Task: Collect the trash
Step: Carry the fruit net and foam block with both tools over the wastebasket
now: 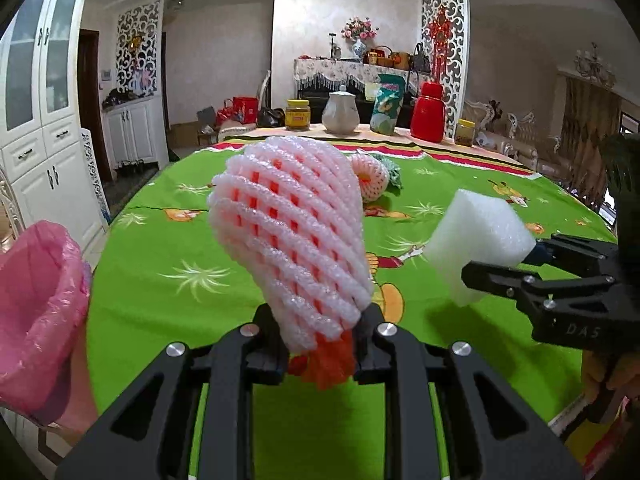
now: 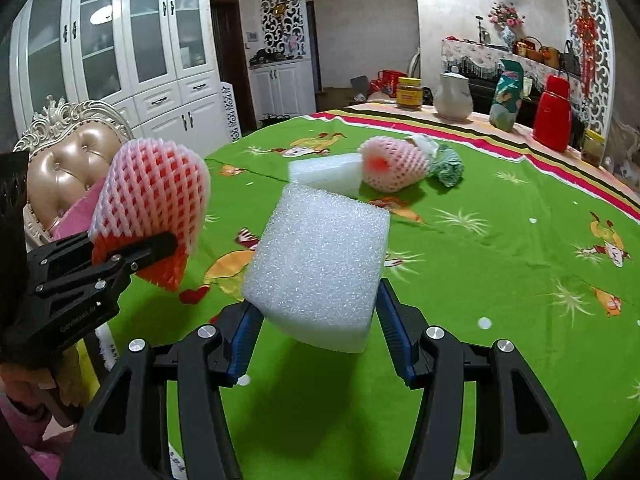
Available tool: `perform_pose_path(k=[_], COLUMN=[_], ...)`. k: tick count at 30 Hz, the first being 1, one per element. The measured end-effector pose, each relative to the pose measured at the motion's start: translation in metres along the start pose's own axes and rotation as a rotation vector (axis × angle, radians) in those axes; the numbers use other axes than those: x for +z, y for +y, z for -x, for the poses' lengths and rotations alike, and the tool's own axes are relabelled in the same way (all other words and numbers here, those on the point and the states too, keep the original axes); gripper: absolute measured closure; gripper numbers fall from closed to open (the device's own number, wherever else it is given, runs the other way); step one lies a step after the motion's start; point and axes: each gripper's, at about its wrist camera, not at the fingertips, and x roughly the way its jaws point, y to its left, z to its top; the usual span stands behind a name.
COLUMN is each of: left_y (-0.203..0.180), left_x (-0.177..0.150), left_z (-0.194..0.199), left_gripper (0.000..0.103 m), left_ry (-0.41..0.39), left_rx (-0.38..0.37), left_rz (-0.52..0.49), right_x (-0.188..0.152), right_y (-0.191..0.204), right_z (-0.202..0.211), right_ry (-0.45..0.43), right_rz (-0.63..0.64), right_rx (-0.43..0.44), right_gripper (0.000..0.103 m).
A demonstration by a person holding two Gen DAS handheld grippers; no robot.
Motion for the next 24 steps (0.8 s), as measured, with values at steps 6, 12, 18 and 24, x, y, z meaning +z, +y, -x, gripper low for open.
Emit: perform_pose_path(k=[6, 12, 18, 24], left_y=[0.011, 0.021, 0.036, 0.060], left_x=[-0.005, -0.007, -0.013, -0.018], left_z=[0.012, 0.019, 0.027, 0.036], left_gripper=[0.082, 0.082, 0.081, 0.081], left_ry=[-0.029, -0.044, -0.047, -0.052], left_rx=[0.004, 0.013, 0.038, 0.077], left_rz=[0.012, 0.015, 0.034, 0.059], right_x=[-0.001, 0.003, 0.011, 0.021], right_y=[0.013, 0.023, 0.040, 0.059], right_z=[-0.002, -0.007, -0.011, -0.019], right_ry=[-0.008, -0.009, -0.019, -0.027], right_rz=[0.016, 0.031, 0.056, 0.088], right_rx=[0.019, 0.035, 0.059, 0.085], right_gripper=[0.050, 0.050, 0.050, 0.050])
